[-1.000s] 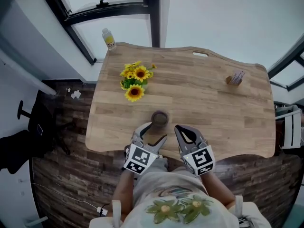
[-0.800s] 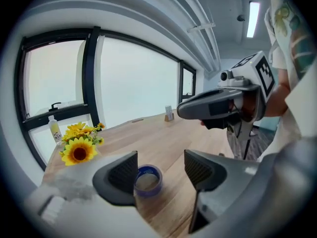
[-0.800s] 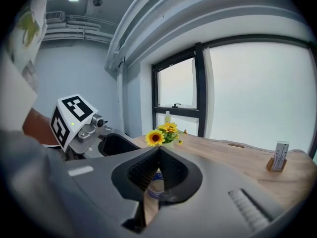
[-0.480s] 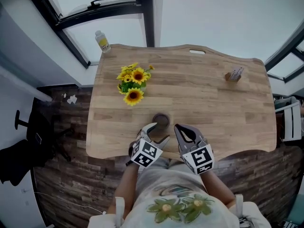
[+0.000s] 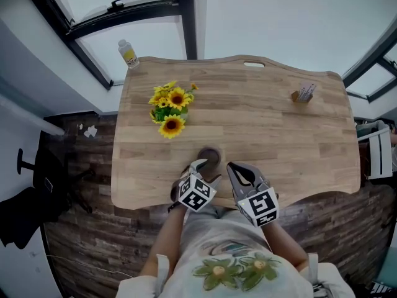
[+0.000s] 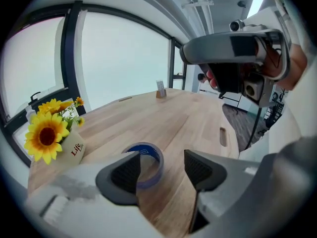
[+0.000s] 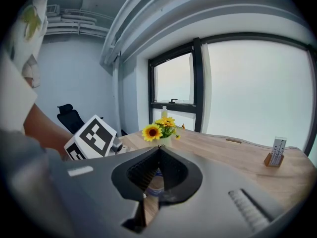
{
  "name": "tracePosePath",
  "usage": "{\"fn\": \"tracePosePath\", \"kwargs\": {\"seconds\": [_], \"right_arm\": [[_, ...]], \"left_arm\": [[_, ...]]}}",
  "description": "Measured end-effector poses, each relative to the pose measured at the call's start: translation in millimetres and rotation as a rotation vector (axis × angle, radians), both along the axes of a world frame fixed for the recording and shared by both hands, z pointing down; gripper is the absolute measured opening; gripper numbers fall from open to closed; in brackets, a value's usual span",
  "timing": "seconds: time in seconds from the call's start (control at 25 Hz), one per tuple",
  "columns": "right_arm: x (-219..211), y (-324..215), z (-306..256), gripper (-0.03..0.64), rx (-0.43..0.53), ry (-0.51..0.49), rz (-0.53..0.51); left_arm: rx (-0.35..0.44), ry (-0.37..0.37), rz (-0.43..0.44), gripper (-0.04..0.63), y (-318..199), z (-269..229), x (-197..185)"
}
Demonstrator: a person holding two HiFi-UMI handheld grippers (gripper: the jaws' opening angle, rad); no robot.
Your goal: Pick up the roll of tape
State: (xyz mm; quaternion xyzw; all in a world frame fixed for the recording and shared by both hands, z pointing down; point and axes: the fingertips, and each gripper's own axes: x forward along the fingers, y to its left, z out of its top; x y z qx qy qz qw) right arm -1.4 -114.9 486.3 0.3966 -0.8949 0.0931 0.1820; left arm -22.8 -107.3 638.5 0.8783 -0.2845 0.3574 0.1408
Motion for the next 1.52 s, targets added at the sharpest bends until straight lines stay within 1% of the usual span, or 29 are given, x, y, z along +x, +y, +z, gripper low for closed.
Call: {"fn": "tracePosePath", "kwargs": {"seconds": [0.4, 0.48, 0.8, 0.96, 1.08, 1.24, 1.36, 1.52], "right_arm": [[1, -3, 14, 0.0, -0.027, 0.012, 0.001], [2, -5, 19, 0.0, -0.034, 0.014, 0.003], [7, -10, 29, 0.0, -0.05, 0.021, 0.007], [8, -12, 31, 0.0, -0.053, 0.024, 0.008], [9, -13, 32, 0.0, -0.057, 0.028, 0.008], [9, -13, 34, 0.0, -0.06, 0.03, 0.006], [9, -14, 35, 0.0, -0.061, 0.029, 0.005], [8, -14, 37, 0.0, -0.065, 0.029, 0.003]], "left_arm": [[-0.097, -0.086, 0.073, 0.29, -1, 34, 8], [-0.113, -0.102, 0.09, 0.278, -1, 40, 9], [-0.128, -0.165, 0.146, 0.266, 1, 56, 15], [-0.104, -0.197, 0.168, 0.227, 1, 59, 15], [-0.084, -0.222, 0.186, 0.169, -2, 60, 12], [-0.036, -0.291, 0.24, 0.1, -5, 63, 10], [-0.042, -0.287, 0.246, 0.083, -4, 63, 10], [-0.059, -0.248, 0.227, 0.057, -2, 61, 11]]}}
